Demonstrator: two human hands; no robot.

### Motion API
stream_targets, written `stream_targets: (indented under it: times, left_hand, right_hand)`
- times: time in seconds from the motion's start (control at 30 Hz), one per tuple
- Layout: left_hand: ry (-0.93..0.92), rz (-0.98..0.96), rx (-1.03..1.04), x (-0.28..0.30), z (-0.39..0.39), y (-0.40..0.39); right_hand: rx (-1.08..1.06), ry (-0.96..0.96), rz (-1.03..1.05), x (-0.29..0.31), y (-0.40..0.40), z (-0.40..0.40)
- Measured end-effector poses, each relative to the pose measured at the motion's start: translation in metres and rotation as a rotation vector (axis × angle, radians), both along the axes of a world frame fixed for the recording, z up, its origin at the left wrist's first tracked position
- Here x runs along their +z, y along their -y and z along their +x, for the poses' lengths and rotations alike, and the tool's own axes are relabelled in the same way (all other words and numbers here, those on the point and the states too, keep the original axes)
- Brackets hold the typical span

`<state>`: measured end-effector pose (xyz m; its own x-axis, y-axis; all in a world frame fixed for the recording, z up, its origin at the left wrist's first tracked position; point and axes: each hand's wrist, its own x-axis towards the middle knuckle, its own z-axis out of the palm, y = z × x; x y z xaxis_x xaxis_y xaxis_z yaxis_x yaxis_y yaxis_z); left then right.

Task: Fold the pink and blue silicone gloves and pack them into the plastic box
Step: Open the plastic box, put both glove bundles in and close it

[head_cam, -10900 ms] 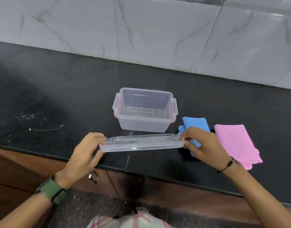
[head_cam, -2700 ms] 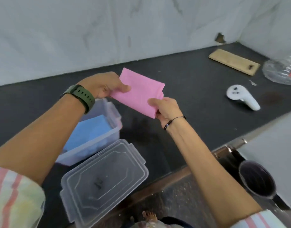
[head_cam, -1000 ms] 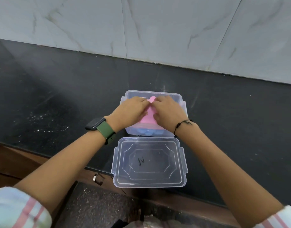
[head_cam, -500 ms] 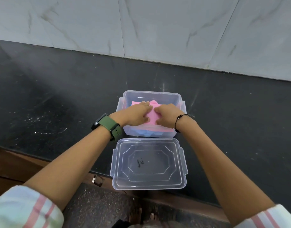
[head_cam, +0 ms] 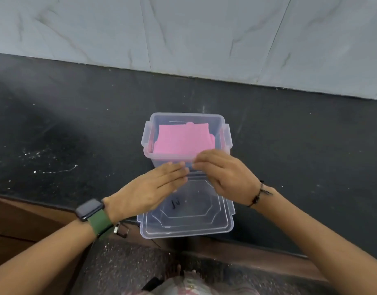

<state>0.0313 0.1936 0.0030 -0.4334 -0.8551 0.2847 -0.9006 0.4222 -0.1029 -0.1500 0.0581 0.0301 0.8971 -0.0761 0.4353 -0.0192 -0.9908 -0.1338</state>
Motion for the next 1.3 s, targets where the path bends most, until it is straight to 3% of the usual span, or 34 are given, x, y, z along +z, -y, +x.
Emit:
stream_targets:
  times: [0.2, 0.7, 0.87, 1.2, 1.3]
  left_hand:
    - [-0.069, 0.160, 0.061, -0.013, -0.004, -0.031]
    - [-0.250, 0.273, 0.185, -0.037, 0.005, -0.078]
    - [-0.212, 0.289, 0.193, -0.037, 0.016, -0.081]
    - [-0.126, 0.165, 0.153, -0.041, 0.034, -0.079]
    - [-0.290, 0.112, 0.187, -0.038, 0.032, -0.079]
  right_hand:
    - [0.070, -0.270, -0.040, -0.034, -0.015, -0.033]
    - [0.046, -0.326, -0.004, -0.055, -0.013, -0.073]
    - [0.055, -0.367, -0.070, -0.059, -0.010, -0.077]
    - [0.018, -0.311, -0.149, -0.055, -0.011, -0.077]
    - [0.023, -0.312, -0.105, -0.050, -0.012, -0.078]
